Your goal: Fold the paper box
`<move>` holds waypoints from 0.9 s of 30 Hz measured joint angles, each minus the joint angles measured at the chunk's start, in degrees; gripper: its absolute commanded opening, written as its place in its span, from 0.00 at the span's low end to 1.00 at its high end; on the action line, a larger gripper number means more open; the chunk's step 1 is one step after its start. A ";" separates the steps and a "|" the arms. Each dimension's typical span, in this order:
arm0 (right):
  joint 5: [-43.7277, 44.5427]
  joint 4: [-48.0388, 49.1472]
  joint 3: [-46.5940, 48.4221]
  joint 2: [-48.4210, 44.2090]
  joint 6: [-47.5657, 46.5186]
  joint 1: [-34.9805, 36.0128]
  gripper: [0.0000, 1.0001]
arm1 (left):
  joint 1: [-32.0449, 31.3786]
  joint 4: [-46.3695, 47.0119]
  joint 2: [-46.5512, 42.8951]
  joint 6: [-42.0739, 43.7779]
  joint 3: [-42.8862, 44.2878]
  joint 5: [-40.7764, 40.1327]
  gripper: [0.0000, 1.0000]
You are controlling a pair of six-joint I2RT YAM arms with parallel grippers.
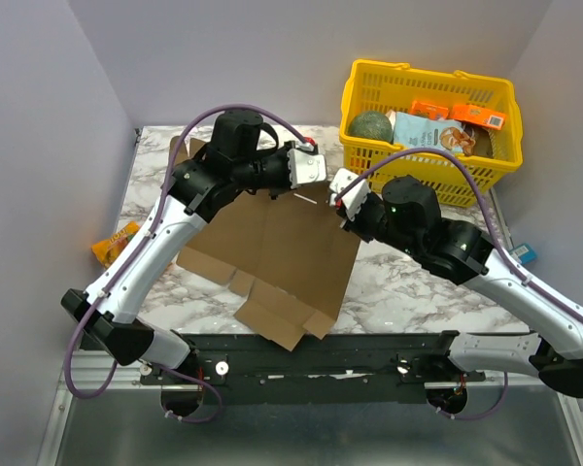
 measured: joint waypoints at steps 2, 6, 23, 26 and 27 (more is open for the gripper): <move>1.99 1.53 -1.27 -0.17 -0.07 0.00 0.13 | 0.00 -0.04 0.00 0.17 -0.72 -0.15 0.07; 5.70 4.31 -1.75 -0.22 0.76 -0.02 0.19 | -0.13 0.50 0.00 1.07 -1.09 -0.72 0.00; 2.62 16.61 -14.21 -14.27 14.53 -13.66 1.00 | 1.09 14.10 -4.42 -3.61 -11.58 -9.92 0.00; -0.11 17.51 -17.00 -15.30 17.18 -15.47 1.00 | 1.99 16.20 -5.86 -5.46 -11.72 -10.27 0.00; -1.57 17.77 -18.25 -15.34 18.18 -16.20 1.00 | 2.32 16.83 -6.38 -6.03 -11.78 -10.27 0.00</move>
